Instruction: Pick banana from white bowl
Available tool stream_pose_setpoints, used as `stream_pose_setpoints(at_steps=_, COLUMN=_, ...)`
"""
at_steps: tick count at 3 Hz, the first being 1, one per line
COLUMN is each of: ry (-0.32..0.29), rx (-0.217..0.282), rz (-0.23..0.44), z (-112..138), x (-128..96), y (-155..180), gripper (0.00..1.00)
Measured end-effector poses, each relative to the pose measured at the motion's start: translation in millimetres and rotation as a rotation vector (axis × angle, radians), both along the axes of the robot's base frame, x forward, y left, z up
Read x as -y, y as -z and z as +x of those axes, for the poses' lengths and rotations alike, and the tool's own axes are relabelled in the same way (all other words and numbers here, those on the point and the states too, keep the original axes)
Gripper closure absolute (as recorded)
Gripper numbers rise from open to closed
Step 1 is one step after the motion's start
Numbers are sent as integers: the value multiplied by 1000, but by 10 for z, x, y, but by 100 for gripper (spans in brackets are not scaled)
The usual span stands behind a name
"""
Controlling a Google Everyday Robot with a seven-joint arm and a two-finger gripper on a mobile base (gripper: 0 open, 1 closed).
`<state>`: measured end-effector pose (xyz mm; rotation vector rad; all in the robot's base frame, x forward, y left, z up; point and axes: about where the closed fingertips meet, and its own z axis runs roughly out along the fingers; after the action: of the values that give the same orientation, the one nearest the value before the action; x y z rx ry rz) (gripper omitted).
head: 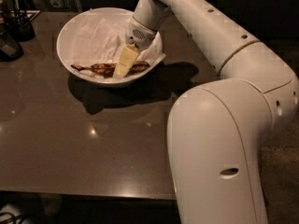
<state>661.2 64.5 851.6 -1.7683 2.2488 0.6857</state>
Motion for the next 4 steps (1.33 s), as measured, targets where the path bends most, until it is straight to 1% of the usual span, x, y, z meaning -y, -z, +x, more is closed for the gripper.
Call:
stream_pose_setpoints(at_steps=1, ry=22, rx=48, rz=-75, z=9, x=87, y=19, gripper=43)
stream_pose_setpoints(at_steps=2, ry=25, rx=53, rz=-72, z=38, x=61, y=56, gripper=65)
stream_pose_setpoints(at_steps=3, ry=25, rx=53, rz=-71, z=39, x=59, y=56, gripper=90)
stream_pose_setpoints(at_steps=4, ry=25, rx=87, rz=-10, z=26, x=110, y=-99, gripper=100)
